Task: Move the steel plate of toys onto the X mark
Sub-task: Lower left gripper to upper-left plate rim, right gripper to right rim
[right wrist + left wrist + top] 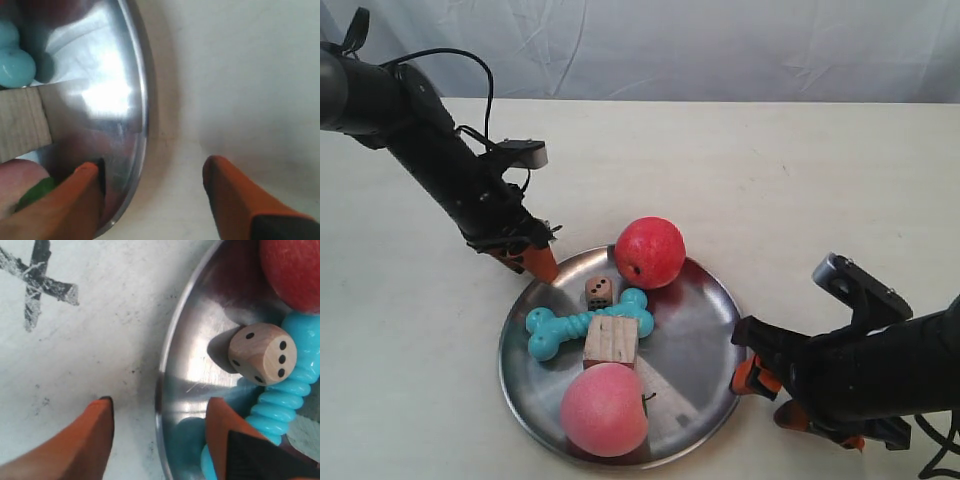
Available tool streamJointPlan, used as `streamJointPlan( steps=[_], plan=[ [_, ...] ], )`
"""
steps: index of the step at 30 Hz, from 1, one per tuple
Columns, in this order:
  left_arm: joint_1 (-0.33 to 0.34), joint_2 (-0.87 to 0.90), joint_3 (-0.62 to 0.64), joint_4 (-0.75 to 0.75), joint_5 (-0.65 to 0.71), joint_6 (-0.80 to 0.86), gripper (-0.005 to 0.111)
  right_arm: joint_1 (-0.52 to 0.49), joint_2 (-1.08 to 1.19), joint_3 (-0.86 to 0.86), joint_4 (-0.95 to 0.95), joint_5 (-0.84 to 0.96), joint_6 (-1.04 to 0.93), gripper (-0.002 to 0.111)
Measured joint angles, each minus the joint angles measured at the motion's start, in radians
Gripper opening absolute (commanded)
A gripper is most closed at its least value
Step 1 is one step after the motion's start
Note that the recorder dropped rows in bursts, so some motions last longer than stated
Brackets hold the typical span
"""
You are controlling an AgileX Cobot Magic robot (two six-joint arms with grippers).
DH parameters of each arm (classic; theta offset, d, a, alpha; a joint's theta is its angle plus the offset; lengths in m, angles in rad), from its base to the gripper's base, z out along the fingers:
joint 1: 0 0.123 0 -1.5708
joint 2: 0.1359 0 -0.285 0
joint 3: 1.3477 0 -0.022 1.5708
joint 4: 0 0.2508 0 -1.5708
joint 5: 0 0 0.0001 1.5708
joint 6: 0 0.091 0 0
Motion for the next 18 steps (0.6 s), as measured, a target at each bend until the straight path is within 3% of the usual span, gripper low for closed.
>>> streamJointPlan(
  steps=[9, 18],
  plan=[
    [-0.02, 0.0, -0.002, 0.017, -0.004, -0.003, 0.053, 0.005, 0.028, -0.002, 0.027, -0.006, -0.004, 0.058],
    [-0.034, 0.0, -0.002, 0.023, 0.001, -0.031, 0.053, 0.108, 0.03, -0.035, 0.083, -0.055, -0.007, 0.058]
  ],
)
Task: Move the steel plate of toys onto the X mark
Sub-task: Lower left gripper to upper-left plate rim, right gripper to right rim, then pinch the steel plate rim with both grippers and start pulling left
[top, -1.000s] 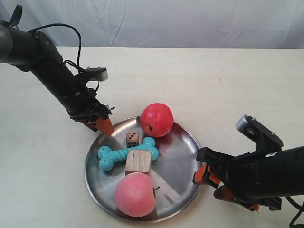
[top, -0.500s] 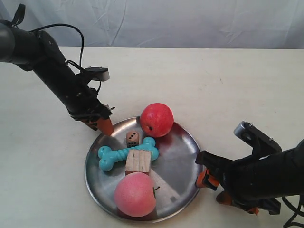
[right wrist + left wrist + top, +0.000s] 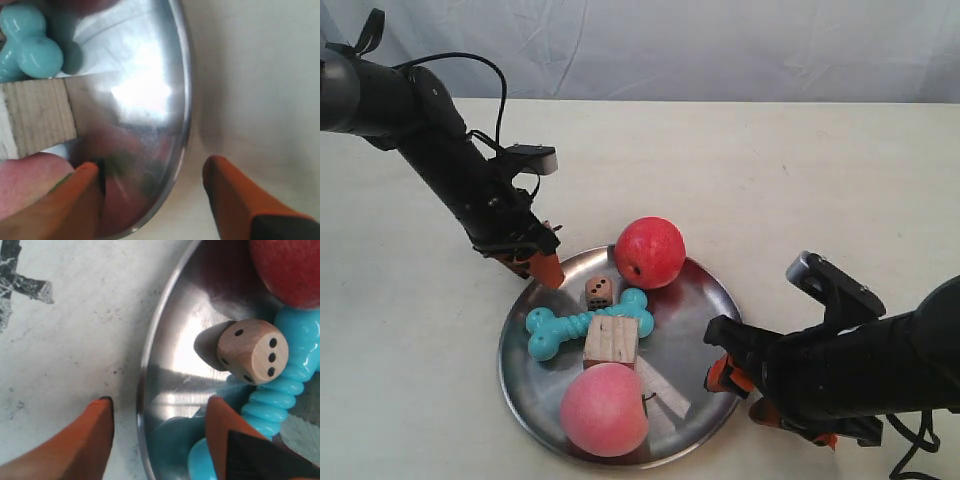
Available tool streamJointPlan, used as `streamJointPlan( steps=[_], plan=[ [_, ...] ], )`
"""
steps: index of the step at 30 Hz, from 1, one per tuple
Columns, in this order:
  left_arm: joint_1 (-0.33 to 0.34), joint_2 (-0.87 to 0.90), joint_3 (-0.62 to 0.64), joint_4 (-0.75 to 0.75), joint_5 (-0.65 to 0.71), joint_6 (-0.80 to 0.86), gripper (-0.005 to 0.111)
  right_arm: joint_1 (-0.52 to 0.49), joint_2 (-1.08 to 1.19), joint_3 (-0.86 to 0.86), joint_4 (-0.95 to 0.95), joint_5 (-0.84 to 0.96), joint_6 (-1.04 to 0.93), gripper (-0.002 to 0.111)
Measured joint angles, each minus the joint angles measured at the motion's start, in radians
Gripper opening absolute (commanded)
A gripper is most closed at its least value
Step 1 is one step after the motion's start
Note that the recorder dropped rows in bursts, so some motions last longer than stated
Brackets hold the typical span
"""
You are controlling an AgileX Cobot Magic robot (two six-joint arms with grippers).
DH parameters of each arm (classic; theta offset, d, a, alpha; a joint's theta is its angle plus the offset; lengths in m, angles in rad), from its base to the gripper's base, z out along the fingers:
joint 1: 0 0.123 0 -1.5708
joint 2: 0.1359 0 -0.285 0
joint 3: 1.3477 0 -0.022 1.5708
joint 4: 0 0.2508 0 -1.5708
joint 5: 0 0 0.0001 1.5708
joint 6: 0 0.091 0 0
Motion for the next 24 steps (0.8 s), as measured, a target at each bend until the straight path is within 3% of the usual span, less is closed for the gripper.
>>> streamJointPlan(
  steps=[12, 24],
  plan=[
    [-0.031, 0.0, 0.0, 0.049, -0.001, -0.057, 0.053, 0.007, 0.028, -0.001, 0.057, -0.035, -0.001, 0.058],
    [-0.035, 0.0, 0.0, 0.053, -0.001, -0.079, 0.053, 0.074, 0.064, -0.025, 0.082, -0.071, -0.001, 0.058]
  ],
)
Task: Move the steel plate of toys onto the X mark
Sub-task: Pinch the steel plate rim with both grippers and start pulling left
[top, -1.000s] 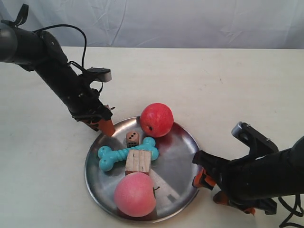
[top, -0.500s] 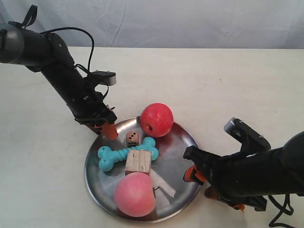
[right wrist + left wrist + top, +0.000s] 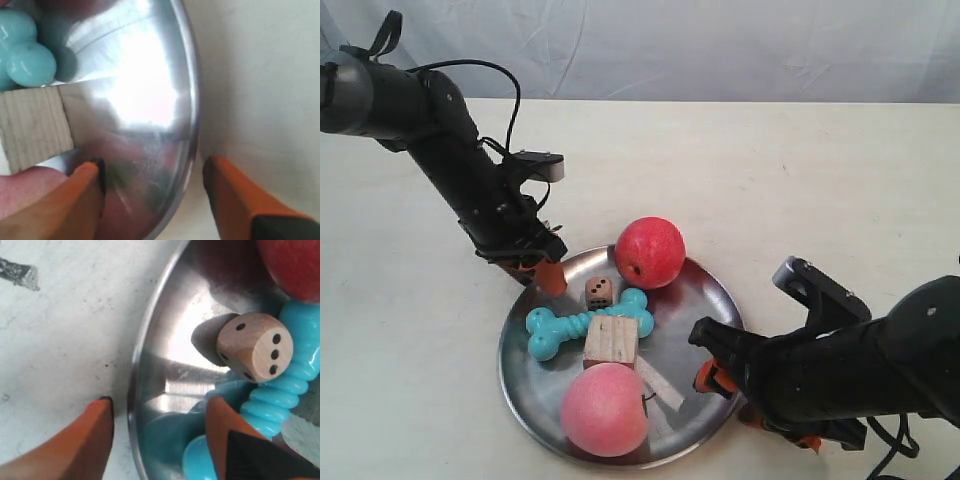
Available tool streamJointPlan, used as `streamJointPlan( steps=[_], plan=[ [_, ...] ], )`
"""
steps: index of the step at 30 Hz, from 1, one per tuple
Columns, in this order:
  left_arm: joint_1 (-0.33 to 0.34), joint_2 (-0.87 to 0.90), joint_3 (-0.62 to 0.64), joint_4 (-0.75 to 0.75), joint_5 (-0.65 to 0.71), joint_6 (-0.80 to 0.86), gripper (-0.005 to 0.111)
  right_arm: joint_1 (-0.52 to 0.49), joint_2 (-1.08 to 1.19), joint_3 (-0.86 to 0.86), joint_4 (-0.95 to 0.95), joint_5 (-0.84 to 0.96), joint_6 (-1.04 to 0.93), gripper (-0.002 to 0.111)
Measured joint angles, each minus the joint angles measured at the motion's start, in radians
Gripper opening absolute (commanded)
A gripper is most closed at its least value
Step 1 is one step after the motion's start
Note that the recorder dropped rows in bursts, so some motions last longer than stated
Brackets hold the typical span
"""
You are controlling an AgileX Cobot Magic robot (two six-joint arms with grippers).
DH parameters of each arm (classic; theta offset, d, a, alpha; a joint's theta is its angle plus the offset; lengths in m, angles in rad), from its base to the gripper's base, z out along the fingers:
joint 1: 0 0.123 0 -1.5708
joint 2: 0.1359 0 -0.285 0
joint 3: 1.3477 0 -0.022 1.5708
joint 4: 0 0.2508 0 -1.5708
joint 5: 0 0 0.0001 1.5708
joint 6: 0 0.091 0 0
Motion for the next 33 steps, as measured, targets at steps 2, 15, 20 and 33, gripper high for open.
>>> streamJointPlan(
  steps=[2, 15, 20, 33],
  plan=[
    [-0.003, 0.0, 0.0, 0.001, 0.0, -0.002, 0.053, 0.006, 0.006, -0.007, 0.001, -0.007, 0.0, 0.058],
    [-0.018, 0.0, 0.0, 0.024, -0.004, -0.022, 0.049, 0.007, 0.075, -0.054, 0.001, -0.014, -0.003, 0.031],
    [-0.018, 0.0, 0.0, 0.061, -0.024, -0.07, 0.025, 0.007, 0.102, -0.054, 0.001, -0.017, -0.003, 0.012],
    [-0.006, 0.0, 0.0, 0.12, -0.034, -0.126, 0.0, 0.007, 0.108, -0.064, 0.019, -0.025, 0.01, -0.001]
  ],
)
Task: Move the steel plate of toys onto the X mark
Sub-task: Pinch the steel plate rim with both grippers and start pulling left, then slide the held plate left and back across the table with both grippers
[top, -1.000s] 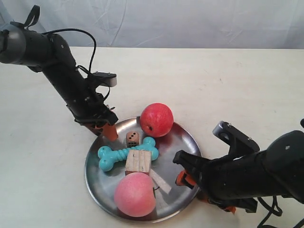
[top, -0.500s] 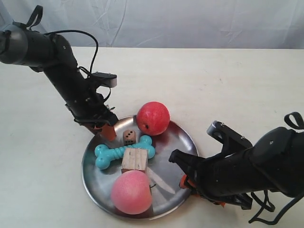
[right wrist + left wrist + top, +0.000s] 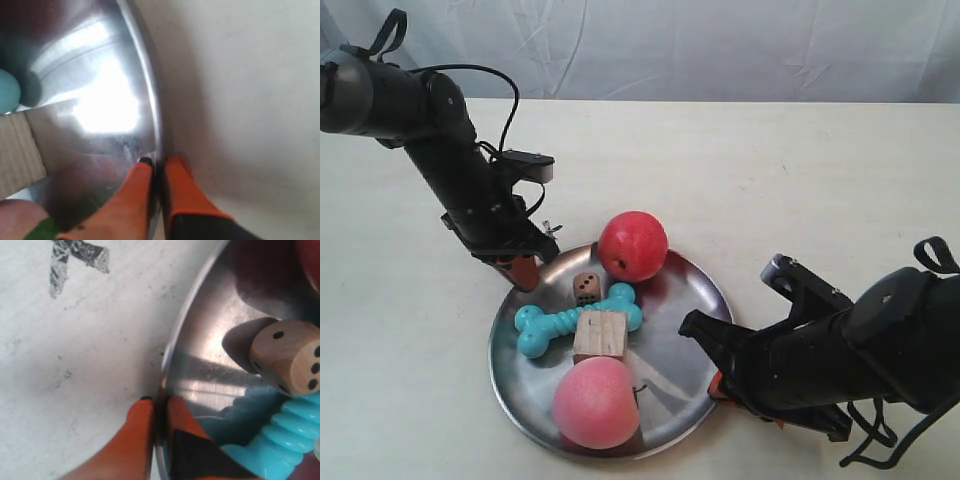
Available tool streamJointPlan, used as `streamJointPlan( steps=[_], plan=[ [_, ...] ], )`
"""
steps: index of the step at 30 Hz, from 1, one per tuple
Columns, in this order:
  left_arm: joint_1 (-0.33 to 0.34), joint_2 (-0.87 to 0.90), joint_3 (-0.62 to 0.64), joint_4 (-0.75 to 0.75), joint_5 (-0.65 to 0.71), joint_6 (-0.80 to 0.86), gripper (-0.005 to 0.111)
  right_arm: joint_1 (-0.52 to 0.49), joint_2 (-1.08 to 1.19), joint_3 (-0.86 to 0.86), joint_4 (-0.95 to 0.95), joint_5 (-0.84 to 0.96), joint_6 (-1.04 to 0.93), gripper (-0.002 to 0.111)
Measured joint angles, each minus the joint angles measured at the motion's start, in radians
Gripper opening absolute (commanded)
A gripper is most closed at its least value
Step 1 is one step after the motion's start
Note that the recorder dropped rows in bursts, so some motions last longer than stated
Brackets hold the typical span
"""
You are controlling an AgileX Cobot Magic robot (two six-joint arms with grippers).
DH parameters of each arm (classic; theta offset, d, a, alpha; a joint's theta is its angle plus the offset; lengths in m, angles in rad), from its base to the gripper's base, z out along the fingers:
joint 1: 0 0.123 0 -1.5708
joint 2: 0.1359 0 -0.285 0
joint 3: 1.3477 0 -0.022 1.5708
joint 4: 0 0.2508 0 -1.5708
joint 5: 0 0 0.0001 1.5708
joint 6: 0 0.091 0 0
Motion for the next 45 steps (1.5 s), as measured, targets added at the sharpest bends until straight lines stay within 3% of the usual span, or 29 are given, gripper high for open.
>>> streamJointPlan(
  steps=[24, 45],
  plan=[
    [0.002, -0.037, -0.004, 0.103, 0.062, -0.07, 0.0, 0.0, 0.007, -0.031, -0.026, 0.065, -0.002, -0.001],
    [0.007, -0.043, -0.036, 0.169, 0.245, -0.1, 0.0, -0.002, -0.025, -0.031, -0.044, 0.182, -0.006, -0.001]
  ],
)
